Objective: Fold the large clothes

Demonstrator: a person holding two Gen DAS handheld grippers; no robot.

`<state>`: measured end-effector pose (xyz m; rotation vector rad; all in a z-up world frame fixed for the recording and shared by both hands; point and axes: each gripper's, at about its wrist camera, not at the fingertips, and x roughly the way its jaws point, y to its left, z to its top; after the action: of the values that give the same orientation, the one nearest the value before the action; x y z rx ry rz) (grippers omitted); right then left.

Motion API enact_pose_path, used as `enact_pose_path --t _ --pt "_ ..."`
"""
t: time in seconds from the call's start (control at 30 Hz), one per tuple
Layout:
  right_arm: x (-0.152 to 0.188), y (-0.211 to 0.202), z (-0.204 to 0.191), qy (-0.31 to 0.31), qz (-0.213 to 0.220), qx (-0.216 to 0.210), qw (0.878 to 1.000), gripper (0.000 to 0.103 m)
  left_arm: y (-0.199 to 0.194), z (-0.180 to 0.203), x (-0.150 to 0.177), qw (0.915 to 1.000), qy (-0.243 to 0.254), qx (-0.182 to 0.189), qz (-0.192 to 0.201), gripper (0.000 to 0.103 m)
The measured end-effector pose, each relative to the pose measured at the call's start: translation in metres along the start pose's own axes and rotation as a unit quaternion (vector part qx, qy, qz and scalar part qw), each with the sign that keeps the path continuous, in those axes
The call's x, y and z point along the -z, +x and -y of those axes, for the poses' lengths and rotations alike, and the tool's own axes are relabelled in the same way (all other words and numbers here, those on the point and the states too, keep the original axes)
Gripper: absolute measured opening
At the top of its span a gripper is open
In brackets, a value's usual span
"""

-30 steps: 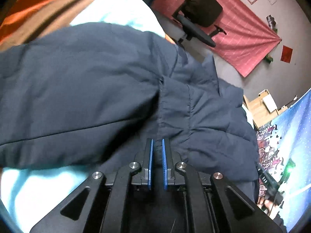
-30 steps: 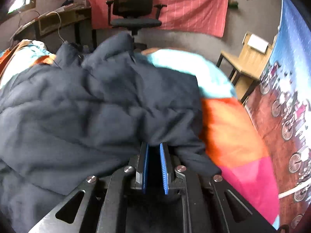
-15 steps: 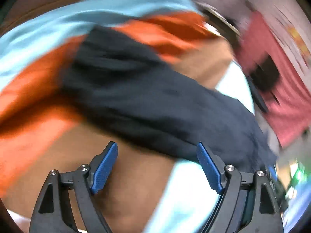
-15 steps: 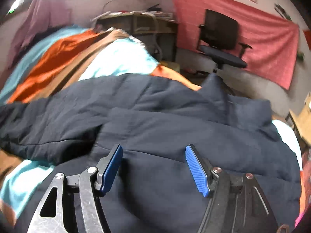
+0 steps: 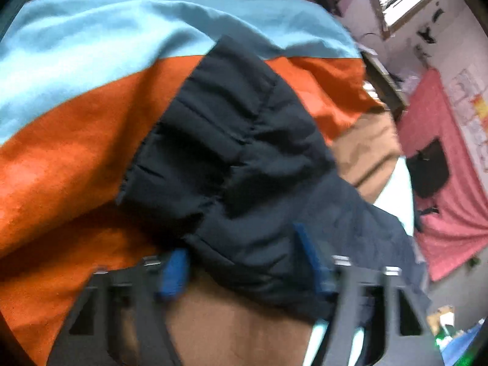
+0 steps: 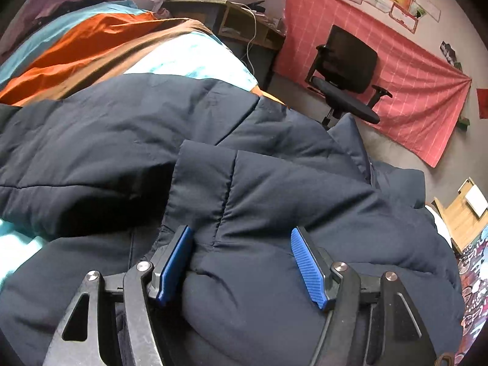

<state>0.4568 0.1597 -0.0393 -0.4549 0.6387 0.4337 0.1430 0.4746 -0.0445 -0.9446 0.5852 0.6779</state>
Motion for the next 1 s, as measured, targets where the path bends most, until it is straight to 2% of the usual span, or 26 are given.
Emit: enact_pose_path --t 0.07,0.13,0.2,0.27,0.4,0.47,0.57,0.67,0.73,0.8,0.83,0.87,0.93,1.0 --pt "0.001 0.001 -0.001 0.001 0.001 -0.001 1.000 0.066 0.003 0.003 0.000 1.0000 0.000 -0.009 0.003 0.022" --pt "0.001 -0.001 -0.003 0.002 0.002 -0.001 1.000 0.066 -0.008 0.020 0.002 0.9990 0.027 -0.021 0.027 0.010" --pt "0.001 -0.004 -0.002 0.004 0.006 -0.004 1.000 0.066 -0.022 0.048 0.006 0.9958 0.064 -0.023 0.062 0.008" --pt "-0.003 -0.013 0.004 0.017 0.008 -0.022 1.000 0.066 -0.044 0.077 0.009 0.9901 0.101 0.007 0.097 0.007" --pt "-0.005 -0.045 0.025 0.045 0.021 -0.049 0.998 0.069 -0.092 0.137 0.015 0.9692 0.178 0.080 0.150 0.006" --pt "-0.002 -0.065 0.039 0.055 0.036 -0.060 0.996 0.071 -0.112 0.167 0.021 0.9558 0.215 0.115 0.165 0.006" --pt "0.007 -0.094 0.077 0.092 0.053 -0.074 0.992 0.074 -0.142 0.219 0.041 0.9287 0.276 0.178 0.172 0.006" --pt "0.020 -0.116 0.125 0.149 0.063 -0.090 0.983 0.079 -0.161 0.271 0.075 0.8977 0.336 0.235 0.162 0.006" --pt "0.031 -0.127 0.160 0.186 0.068 -0.096 0.976 0.082 -0.166 0.302 0.102 0.8790 0.373 0.261 0.141 0.006" --pt "0.042 -0.135 0.196 0.218 0.071 -0.094 0.969 0.082 -0.163 0.334 0.132 0.8617 0.403 0.289 0.107 0.006" --pt "0.048 -0.140 0.211 0.232 0.076 -0.089 0.966 0.082 -0.159 0.354 0.154 0.8500 0.420 0.308 0.081 0.006" --pt "0.055 -0.146 0.229 0.249 0.085 -0.082 0.961 0.082 -0.154 0.366 0.170 0.8422 0.430 0.318 0.067 0.006" --pt "0.069 -0.157 0.259 0.276 0.099 -0.074 0.953 0.083 -0.143 0.393 0.210 0.8190 0.463 0.336 0.042 0.006" --pt "0.083 -0.167 0.289 0.306 0.106 -0.071 0.943 0.084 -0.130 0.412 0.245 0.8016 0.487 0.346 0.018 0.006"
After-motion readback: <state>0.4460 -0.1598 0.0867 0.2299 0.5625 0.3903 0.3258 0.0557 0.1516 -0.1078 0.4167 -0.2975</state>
